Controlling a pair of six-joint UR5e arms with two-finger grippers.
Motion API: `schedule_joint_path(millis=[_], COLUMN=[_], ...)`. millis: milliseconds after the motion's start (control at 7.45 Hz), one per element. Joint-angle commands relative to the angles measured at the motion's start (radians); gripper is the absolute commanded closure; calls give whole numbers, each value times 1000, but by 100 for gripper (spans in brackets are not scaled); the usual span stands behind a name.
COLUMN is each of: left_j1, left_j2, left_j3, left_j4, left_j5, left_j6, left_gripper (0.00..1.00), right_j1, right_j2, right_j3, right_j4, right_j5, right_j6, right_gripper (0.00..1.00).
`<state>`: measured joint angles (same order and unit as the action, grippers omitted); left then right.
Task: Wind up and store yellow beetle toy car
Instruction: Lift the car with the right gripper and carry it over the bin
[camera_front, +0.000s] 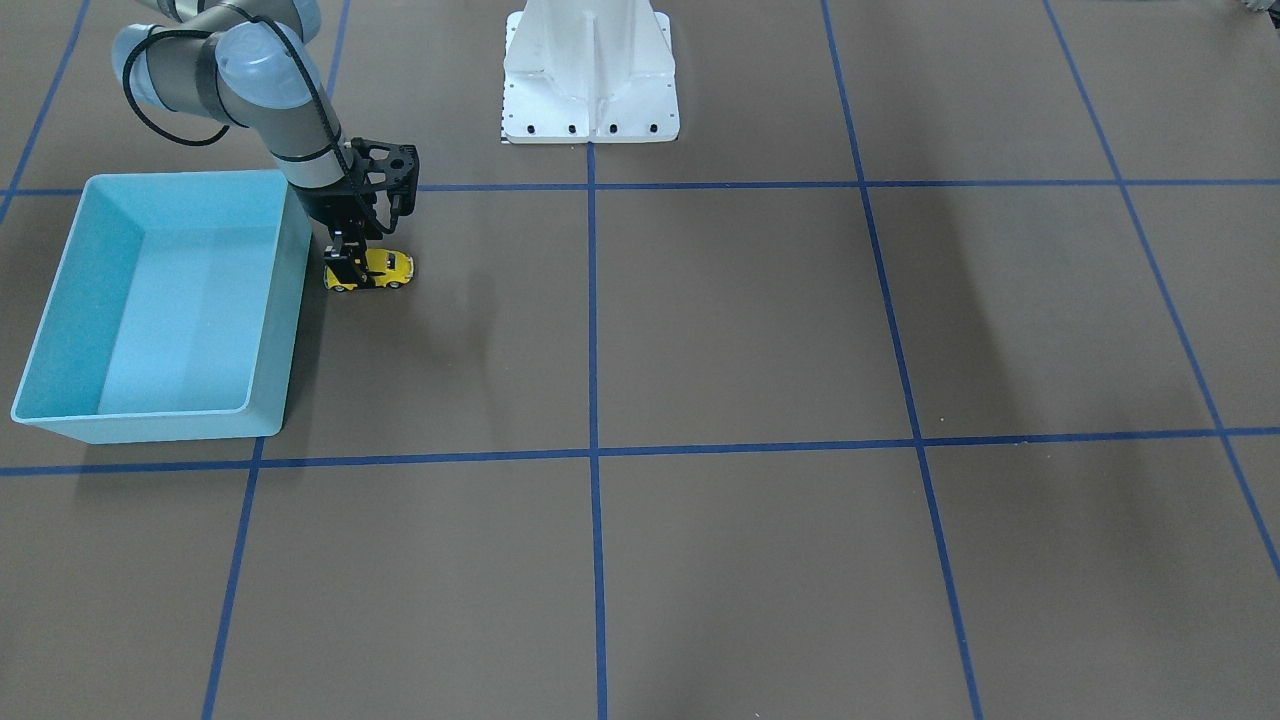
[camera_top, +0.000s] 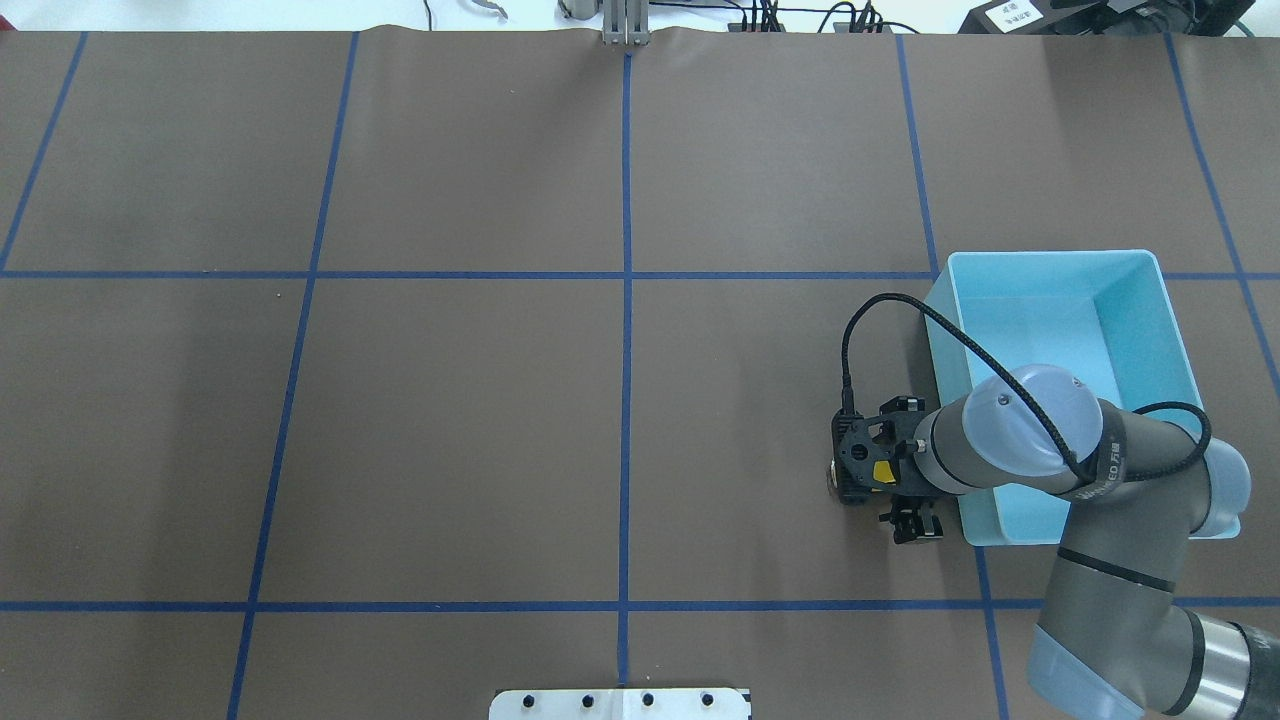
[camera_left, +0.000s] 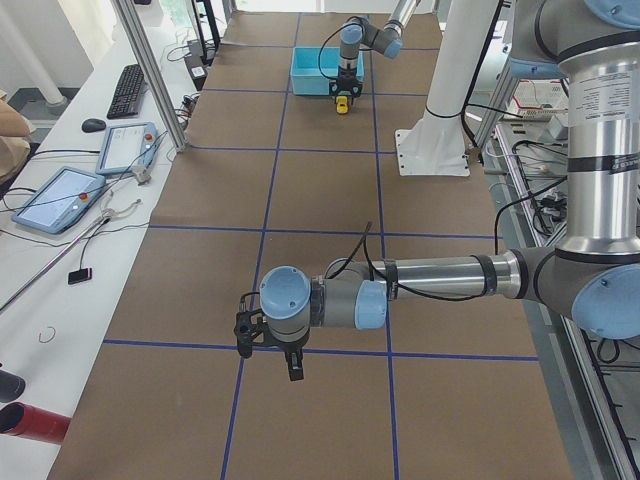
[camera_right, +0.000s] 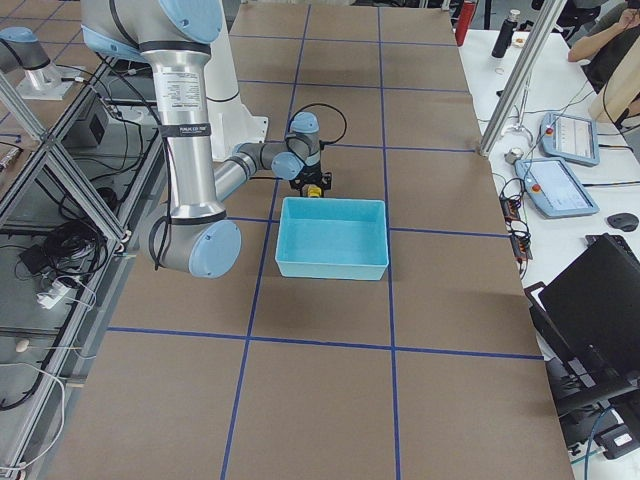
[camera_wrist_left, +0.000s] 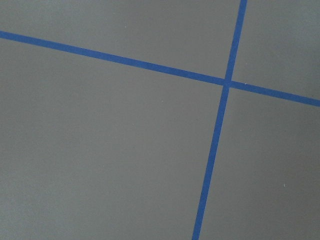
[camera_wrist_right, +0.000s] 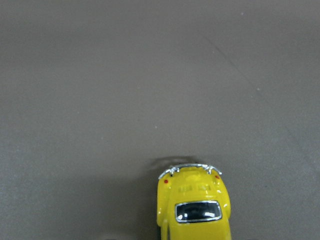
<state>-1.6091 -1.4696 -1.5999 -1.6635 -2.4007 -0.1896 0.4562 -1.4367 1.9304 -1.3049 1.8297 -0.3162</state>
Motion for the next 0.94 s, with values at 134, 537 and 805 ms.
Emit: schedule_joint_path(millis=[134,537,805], left_j1=[0,0,0], left_j2=[0,0,-2], left_j3=[0,0,0], left_j4=[1,1,1], left_j5=[0,0,0], left_j6=[-1,-2,-1], left_gripper=[0,0,0], right_j1=[41,111,169], right_j2=[15,94,174], right_j3=[13,48,93], right_j4=[-2,-14,-109], right_j5=[46,82,171], right_j6=[57,58,59], right_gripper=[100,100,100])
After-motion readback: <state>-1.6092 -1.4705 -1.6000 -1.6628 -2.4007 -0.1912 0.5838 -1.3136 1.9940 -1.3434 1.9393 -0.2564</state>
